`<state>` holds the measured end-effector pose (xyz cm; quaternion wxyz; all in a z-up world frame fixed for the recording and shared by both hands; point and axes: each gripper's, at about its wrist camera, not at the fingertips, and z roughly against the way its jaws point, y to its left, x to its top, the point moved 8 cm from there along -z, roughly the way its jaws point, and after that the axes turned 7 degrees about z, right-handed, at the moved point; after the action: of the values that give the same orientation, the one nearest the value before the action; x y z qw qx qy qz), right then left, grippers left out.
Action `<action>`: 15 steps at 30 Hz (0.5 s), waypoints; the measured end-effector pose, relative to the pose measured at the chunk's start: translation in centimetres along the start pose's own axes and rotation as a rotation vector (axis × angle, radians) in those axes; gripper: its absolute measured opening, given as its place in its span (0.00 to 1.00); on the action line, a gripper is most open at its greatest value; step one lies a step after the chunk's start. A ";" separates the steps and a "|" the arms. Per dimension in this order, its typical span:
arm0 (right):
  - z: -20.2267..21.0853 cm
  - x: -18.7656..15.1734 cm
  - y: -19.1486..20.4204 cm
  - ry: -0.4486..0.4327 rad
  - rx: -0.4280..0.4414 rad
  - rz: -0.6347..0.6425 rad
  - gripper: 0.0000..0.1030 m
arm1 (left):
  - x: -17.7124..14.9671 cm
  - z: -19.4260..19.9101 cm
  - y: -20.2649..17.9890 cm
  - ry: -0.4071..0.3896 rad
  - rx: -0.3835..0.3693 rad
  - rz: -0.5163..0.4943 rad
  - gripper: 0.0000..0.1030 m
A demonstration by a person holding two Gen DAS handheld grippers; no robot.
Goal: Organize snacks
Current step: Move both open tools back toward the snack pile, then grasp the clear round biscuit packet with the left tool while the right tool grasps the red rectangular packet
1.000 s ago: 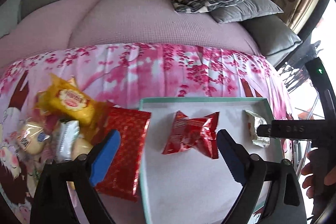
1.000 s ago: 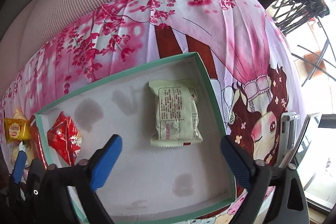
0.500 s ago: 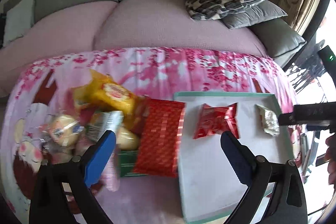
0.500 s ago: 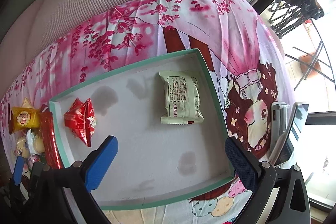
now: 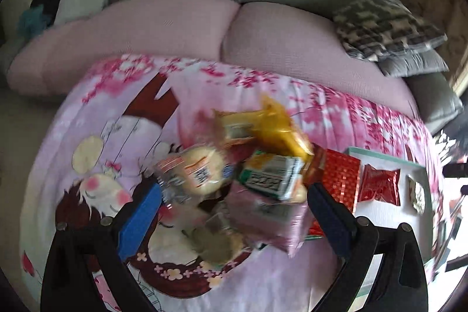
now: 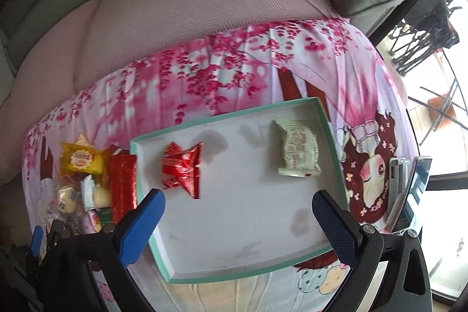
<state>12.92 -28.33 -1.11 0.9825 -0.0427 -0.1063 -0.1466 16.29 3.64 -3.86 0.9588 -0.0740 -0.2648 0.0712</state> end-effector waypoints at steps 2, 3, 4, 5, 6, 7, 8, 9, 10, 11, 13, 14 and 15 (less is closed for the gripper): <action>-0.2 -0.3 1.5 0.008 0.005 0.019 0.99 | -0.2 -0.3 1.4 0.013 0.009 0.026 0.97; -0.4 -0.4 2.4 0.013 0.010 0.026 0.99 | -0.3 -0.6 1.9 0.023 0.009 0.043 0.97; -0.5 -0.5 3.0 0.017 0.012 0.033 0.99 | -0.5 -0.9 2.5 0.036 0.004 0.064 0.97; -0.8 -0.7 3.8 0.021 0.009 0.042 0.99 | -0.7 -1.2 3.1 0.050 -0.003 0.085 0.97; -1.1 -0.8 4.6 0.025 0.005 0.052 0.98 | -0.9 -1.5 3.4 0.063 -0.009 0.102 0.97; -1.4 -1.0 5.4 0.031 0.003 0.062 0.96 | -1.1 -1.8 4.0 0.077 -0.016 0.122 0.97; -1.8 -1.2 6.1 0.038 0.003 0.072 0.96 | -1.4 -2.1 4.4 0.090 -0.023 0.139 0.97; -2.2 -1.4 7.0 0.047 0.005 0.079 0.96 | -1.8 -2.5 4.9 0.107 -0.036 0.163 0.97; -2.7 -1.6 7.7 0.054 0.005 0.084 0.96 | -2.0 -2.7 5.2 0.117 -0.046 0.178 0.97; -3.1 -1.8 8.4 0.063 0.004 0.092 0.96 | -2.3 -3.0 5.5 0.134 -0.060 0.198 0.97; -4.2 -2.3 9.7 0.079 0.000 0.108 0.96 | -3.0 -3.9 5.8 0.176 -0.098 0.243 0.97; -4.7 -2.5 10.4 0.087 0.000 0.116 0.96 | -3.4 -4.3 5.9 0.197 -0.115 0.265 0.97; -5.2 -2.6 11.0 0.095 0.001 0.124 0.96 | -4.0 -4.8 6.0 0.225 -0.133 0.295 0.97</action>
<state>14.77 -17.71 -7.36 0.9937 -0.0416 -0.0566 -0.0873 14.81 8.30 -10.99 0.9545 -0.1827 -0.1466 0.1843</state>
